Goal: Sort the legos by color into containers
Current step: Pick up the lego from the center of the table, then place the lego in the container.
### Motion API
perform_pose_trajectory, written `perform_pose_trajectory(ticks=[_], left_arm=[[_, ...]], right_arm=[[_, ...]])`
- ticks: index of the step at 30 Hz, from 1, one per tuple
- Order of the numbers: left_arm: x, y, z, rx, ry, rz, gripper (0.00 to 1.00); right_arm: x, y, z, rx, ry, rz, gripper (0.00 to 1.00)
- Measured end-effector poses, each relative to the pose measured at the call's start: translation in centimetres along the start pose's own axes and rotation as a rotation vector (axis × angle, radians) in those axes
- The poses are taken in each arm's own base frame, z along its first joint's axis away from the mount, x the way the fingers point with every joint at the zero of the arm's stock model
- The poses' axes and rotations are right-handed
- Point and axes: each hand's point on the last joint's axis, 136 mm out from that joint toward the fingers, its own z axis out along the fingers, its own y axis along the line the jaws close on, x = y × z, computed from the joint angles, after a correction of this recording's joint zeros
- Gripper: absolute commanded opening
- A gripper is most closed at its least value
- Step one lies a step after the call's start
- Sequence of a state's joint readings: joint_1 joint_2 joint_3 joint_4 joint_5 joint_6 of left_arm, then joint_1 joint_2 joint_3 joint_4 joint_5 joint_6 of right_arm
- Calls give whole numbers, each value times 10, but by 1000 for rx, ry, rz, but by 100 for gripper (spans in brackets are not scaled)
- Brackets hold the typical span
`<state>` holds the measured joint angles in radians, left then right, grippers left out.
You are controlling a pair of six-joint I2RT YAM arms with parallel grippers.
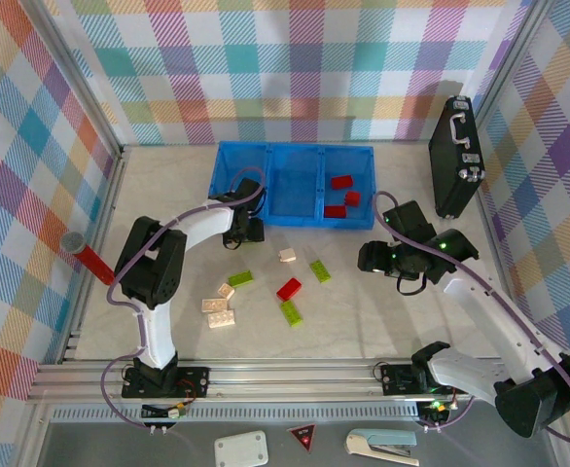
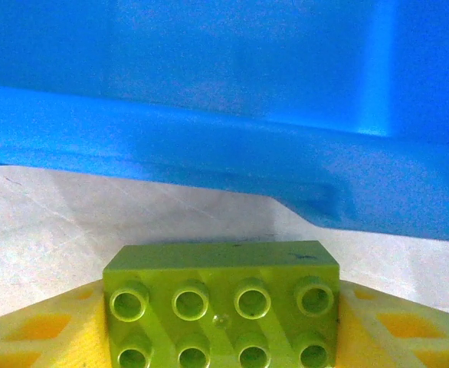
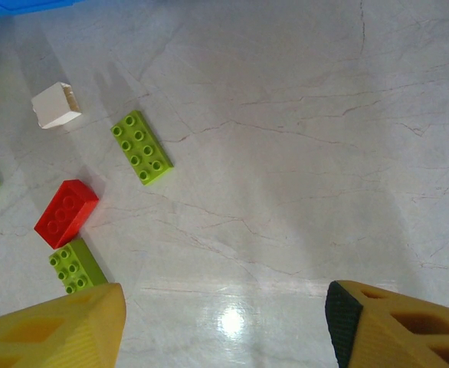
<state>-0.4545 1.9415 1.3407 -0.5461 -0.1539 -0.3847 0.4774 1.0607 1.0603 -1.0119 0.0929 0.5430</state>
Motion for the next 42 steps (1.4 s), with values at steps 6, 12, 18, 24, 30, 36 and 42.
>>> perform_pose_trajectory(ticks=[6, 12, 18, 24, 30, 36, 42], left_arm=[[-8, -4, -19, 38, -35, -7, 60], [-15, -11, -41, 84, -72, -9, 58], [-18, -25, -62, 122, -93, 12, 57], [-34, -63, -95, 188, -149, 64, 57], [-53, -100, -108, 250, -188, 94, 57], [-60, -121, -83, 256, -147, 115, 57], [-67, -138, -52, 248, -105, 147, 57]], right_arm=[[0, 0, -1, -3, -3, 0, 70], [0, 0, -2, -6, -7, 0, 70], [1, 1, -3, -15, -9, 0, 70], [3, 0, -4, -15, -9, 4, 70], [3, 0, -6, -19, -16, 4, 70], [3, -1, -9, -28, -28, 11, 70], [7, -3, -6, -22, -19, 19, 70]])
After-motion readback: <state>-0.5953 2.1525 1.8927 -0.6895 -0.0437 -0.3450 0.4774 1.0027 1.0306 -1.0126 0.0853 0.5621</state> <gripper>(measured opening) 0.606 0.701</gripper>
